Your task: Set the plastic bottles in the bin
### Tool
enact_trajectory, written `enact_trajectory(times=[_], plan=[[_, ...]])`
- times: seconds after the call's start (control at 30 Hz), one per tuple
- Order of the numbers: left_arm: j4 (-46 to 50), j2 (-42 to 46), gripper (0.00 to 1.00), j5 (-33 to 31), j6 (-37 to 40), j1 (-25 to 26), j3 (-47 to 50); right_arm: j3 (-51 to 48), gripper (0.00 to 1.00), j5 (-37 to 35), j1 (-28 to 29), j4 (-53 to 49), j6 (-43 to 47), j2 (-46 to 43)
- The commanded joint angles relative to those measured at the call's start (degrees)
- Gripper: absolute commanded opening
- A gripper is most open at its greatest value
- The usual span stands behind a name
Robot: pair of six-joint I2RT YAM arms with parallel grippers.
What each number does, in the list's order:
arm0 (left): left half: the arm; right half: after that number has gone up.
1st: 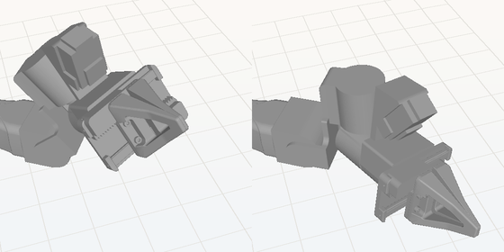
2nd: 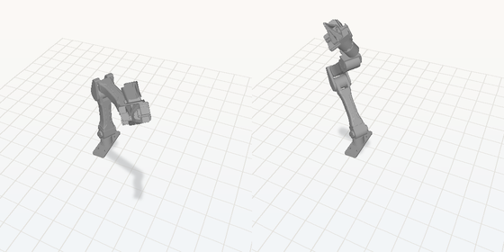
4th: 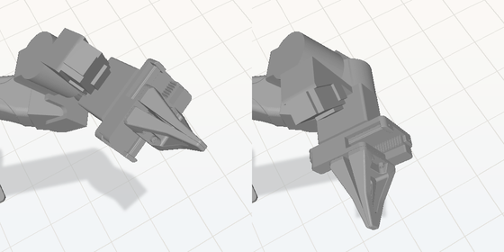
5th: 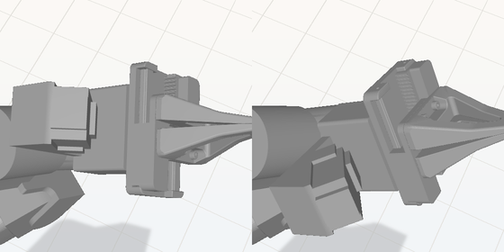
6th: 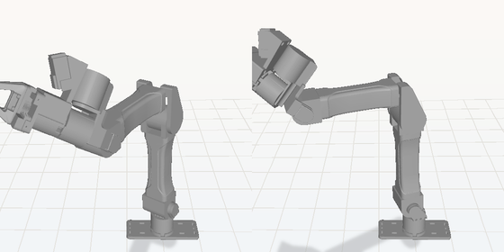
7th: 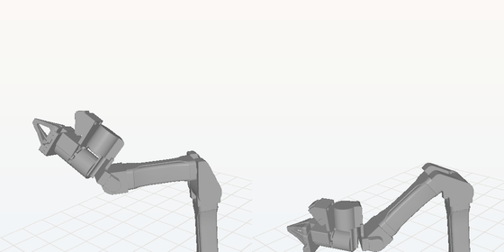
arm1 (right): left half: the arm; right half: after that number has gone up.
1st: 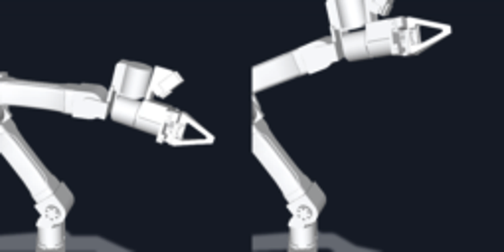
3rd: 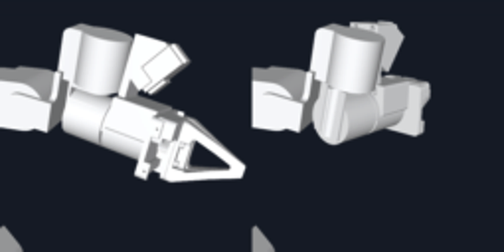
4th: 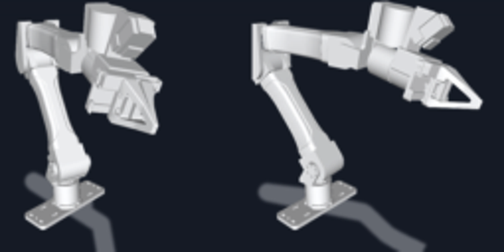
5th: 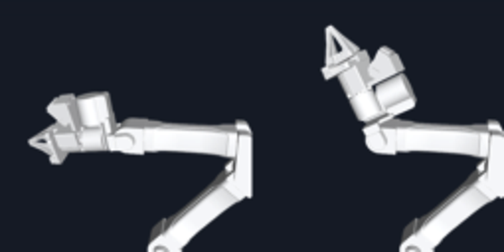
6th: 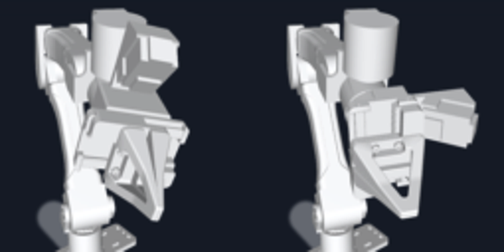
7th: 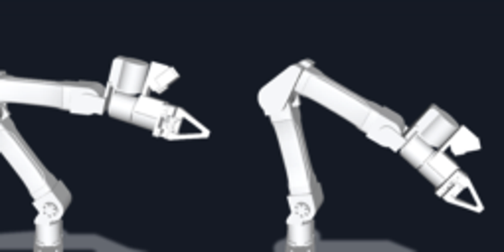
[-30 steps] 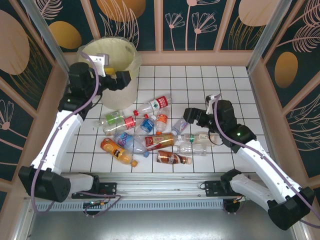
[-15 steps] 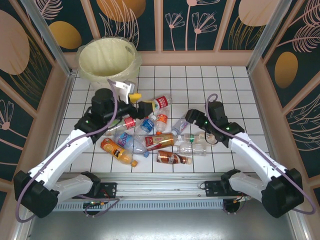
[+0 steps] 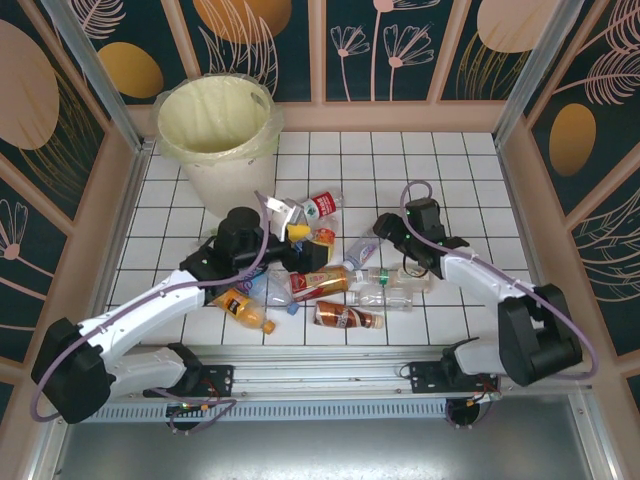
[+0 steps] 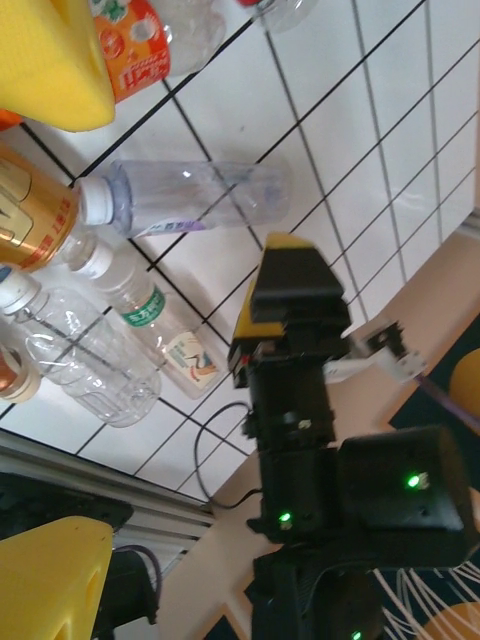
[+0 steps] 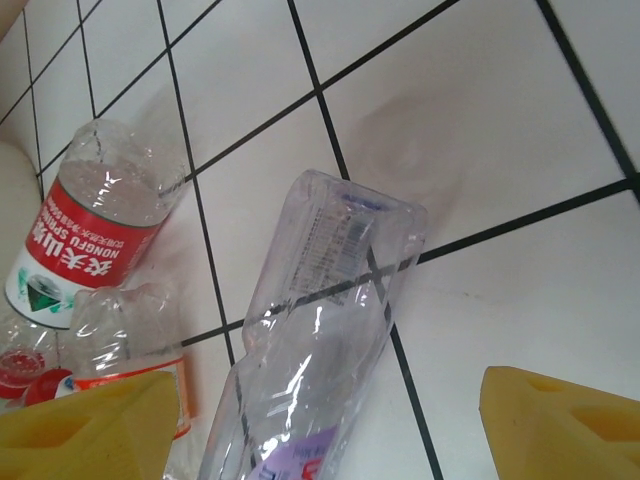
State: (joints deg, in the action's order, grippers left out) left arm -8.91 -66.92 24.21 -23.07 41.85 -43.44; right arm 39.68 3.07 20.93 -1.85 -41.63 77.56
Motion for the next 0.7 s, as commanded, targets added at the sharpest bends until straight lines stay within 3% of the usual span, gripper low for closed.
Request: enact_trajectory(times=[0.0, 0.67], plan=[[-4.9, -0.7, 0.99, 0.5, -1.0, 1.4, 1.9, 0.2, 0.79, 1.1, -0.5, 5.9, -1.3, 3.1], [-10.1, -4.7, 0.98, 0.9, -5.8, 3.1, 6.1, 6.8, 0.72, 2.4, -0.4, 14.4, -2.1, 20.3]])
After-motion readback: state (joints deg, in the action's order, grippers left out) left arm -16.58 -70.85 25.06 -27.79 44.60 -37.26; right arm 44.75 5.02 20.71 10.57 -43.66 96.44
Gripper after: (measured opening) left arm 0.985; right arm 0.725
